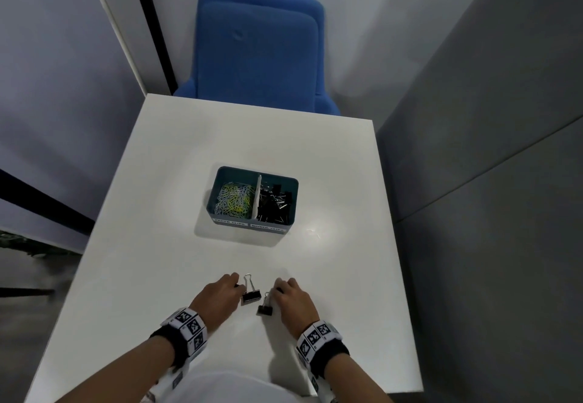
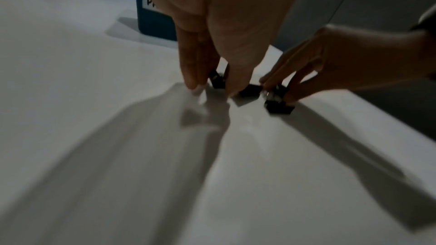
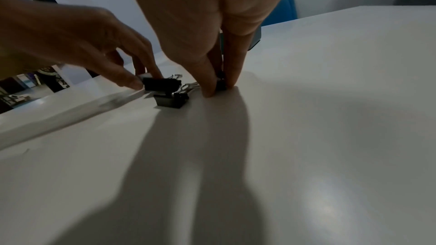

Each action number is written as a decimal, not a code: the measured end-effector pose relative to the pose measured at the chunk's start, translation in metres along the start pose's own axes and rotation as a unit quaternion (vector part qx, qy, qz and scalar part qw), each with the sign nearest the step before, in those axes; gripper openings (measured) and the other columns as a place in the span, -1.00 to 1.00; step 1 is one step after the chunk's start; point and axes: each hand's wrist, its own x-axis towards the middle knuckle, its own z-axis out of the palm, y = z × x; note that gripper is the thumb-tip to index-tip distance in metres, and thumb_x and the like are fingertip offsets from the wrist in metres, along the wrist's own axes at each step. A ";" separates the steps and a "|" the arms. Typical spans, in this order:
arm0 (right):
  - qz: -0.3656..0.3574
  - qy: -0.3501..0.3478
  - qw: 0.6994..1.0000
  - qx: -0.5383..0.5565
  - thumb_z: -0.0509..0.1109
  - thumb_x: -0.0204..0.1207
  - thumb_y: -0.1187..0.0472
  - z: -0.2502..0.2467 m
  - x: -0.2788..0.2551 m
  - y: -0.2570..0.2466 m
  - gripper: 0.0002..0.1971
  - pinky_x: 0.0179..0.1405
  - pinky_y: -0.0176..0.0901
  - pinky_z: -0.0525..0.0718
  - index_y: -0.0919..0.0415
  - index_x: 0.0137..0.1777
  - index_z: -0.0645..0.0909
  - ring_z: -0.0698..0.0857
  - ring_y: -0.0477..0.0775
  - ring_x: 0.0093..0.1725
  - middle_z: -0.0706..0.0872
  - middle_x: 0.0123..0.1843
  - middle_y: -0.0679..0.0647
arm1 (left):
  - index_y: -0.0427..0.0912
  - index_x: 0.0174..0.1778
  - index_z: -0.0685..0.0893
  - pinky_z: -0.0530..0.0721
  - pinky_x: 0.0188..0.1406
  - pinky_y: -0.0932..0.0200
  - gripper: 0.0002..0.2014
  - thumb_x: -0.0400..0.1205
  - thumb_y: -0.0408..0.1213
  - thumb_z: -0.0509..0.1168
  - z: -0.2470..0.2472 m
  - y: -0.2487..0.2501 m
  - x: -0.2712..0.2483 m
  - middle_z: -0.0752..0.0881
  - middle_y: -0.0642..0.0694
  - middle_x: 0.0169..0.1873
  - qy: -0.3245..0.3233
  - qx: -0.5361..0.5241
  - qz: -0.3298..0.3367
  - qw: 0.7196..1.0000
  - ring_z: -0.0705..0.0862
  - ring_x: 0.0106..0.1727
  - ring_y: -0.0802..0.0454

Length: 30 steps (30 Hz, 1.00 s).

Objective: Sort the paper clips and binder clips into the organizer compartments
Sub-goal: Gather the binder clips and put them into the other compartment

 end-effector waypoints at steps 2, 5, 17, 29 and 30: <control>0.006 -0.002 1.000 0.009 0.56 0.14 0.41 -0.001 0.000 0.000 -0.71 -0.54 -0.19 0.56 0.08 -0.18 0.69 0.64 0.10 -0.11 0.64 -0.12 -0.02 | -0.02 -0.50 0.59 0.32 -0.83 0.28 -0.64 -0.04 -0.27 0.65 -0.013 0.001 0.005 0.52 0.02 -0.43 0.005 -0.009 0.001 1.000 0.54 -0.55 0.05; 0.043 -0.017 0.999 0.024 0.57 0.15 0.36 0.000 0.003 0.003 -0.76 -0.54 -0.21 0.55 0.05 -0.22 0.71 0.65 0.08 -0.17 0.63 -0.18 -0.03 | -0.05 -0.44 0.67 0.41 -0.72 0.27 -0.68 0.02 -0.21 0.64 -0.048 0.008 0.009 0.58 -0.01 -0.35 0.036 0.034 0.026 0.998 0.61 -0.48 0.03; 0.138 0.051 0.974 0.171 0.42 0.40 0.24 -0.075 0.016 0.014 -0.73 -0.10 -0.14 0.66 0.19 0.10 0.72 0.70 0.16 -0.08 0.67 0.02 0.09 | -0.07 0.06 0.70 0.56 -0.25 0.18 -0.78 0.57 -0.07 0.38 -0.194 0.012 0.067 0.59 -0.02 0.00 0.233 -0.151 -0.014 0.961 0.64 -0.13 0.04; 0.095 0.175 0.968 0.152 0.50 0.47 0.17 -0.180 0.089 0.013 -0.53 -0.05 -0.09 0.59 0.14 0.38 0.56 0.66 0.18 0.09 0.65 0.20 0.14 | -0.14 0.25 0.56 0.71 -0.10 -0.04 -0.72 0.61 -0.27 0.27 -0.093 0.017 0.057 0.62 -0.14 0.18 0.078 -0.040 -0.019 0.996 0.66 0.05 -0.12; 0.093 0.170 0.971 0.140 0.50 0.48 0.14 -0.177 0.086 0.010 -0.48 0.00 -0.05 0.61 0.13 0.45 0.51 0.62 0.18 0.17 0.62 0.28 0.14 | -0.16 0.39 0.47 0.69 -0.03 -0.08 -0.59 0.59 -0.32 0.26 -0.082 0.019 0.056 0.55 -0.18 0.29 0.055 -0.028 -0.012 0.998 0.62 0.16 -0.18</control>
